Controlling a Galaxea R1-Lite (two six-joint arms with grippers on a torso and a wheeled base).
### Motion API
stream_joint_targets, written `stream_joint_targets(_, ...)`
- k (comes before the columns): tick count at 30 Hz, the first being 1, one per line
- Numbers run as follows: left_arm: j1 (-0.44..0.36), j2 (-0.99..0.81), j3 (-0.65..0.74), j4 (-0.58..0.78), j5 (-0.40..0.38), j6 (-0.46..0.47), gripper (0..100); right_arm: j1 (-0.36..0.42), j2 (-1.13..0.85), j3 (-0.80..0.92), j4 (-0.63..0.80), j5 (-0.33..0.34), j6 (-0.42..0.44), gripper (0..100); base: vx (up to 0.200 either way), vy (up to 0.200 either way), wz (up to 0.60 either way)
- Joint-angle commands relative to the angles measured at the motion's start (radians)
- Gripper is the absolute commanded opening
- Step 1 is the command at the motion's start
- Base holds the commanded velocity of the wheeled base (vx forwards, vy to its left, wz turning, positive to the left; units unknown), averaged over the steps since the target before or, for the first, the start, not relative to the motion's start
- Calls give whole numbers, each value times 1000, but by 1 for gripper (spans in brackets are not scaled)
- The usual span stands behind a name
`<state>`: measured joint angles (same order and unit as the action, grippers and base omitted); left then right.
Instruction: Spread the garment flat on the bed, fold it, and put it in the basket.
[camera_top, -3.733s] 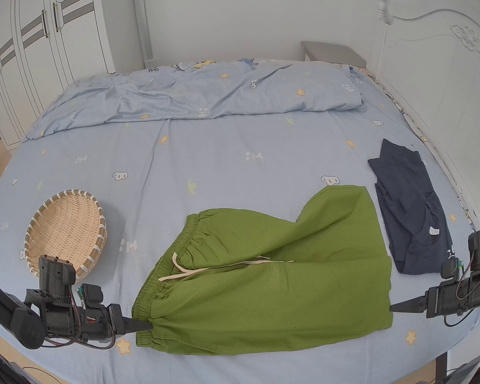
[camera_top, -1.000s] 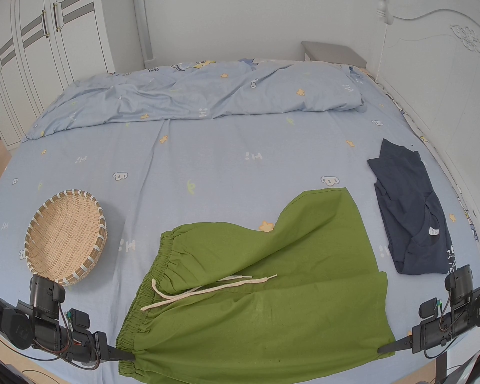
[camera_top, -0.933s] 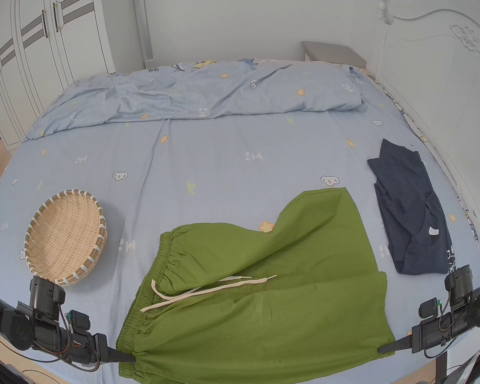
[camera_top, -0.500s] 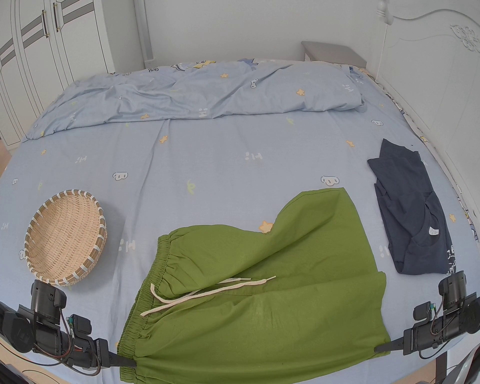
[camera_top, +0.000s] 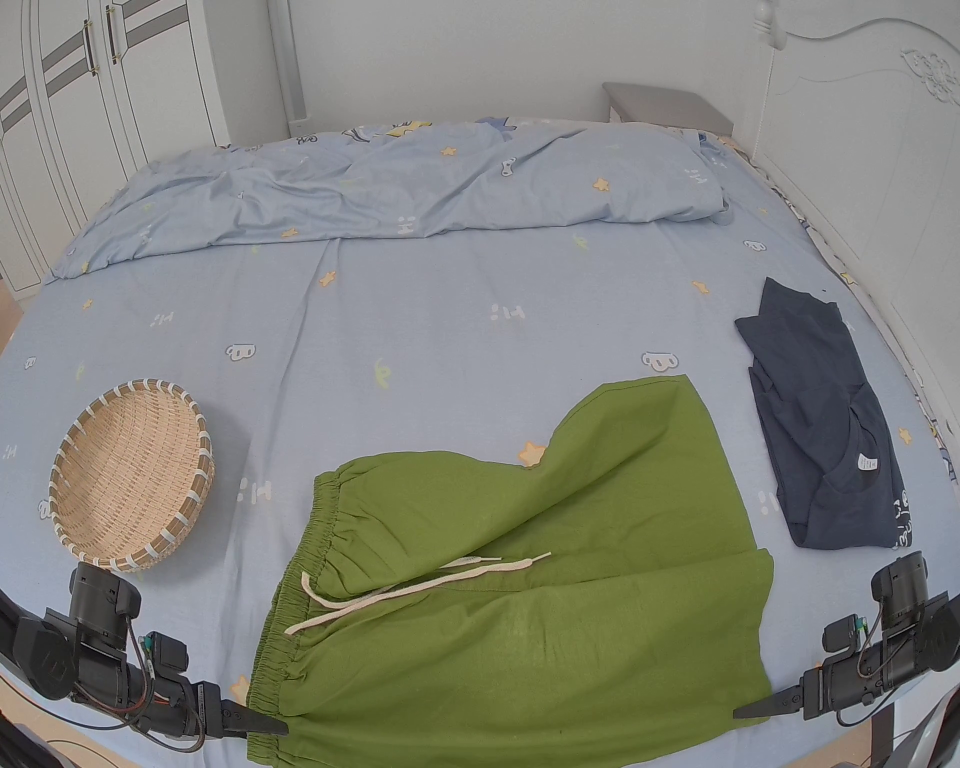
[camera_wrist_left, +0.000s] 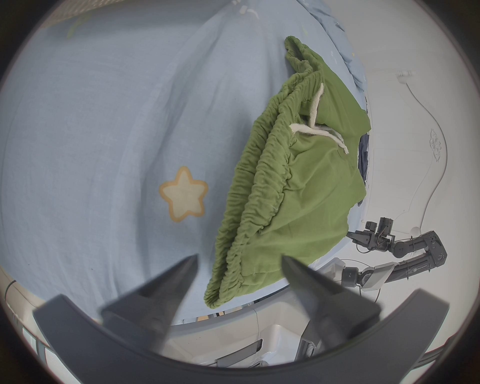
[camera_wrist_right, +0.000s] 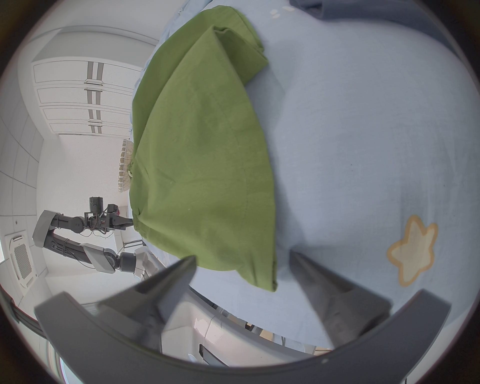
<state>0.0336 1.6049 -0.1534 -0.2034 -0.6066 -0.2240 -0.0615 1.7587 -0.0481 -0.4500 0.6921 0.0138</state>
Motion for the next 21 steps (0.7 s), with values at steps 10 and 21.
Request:
stream_joint_targets(10,38,-82,-8,2,-4,-15,100,-6,-268,-45,22,7,5,100,0,0,0)
stream_joint_targets(21,75,-407,-35,6,-5,-149,100,-31,-584,-199,326,3,14,100,0,0,0)
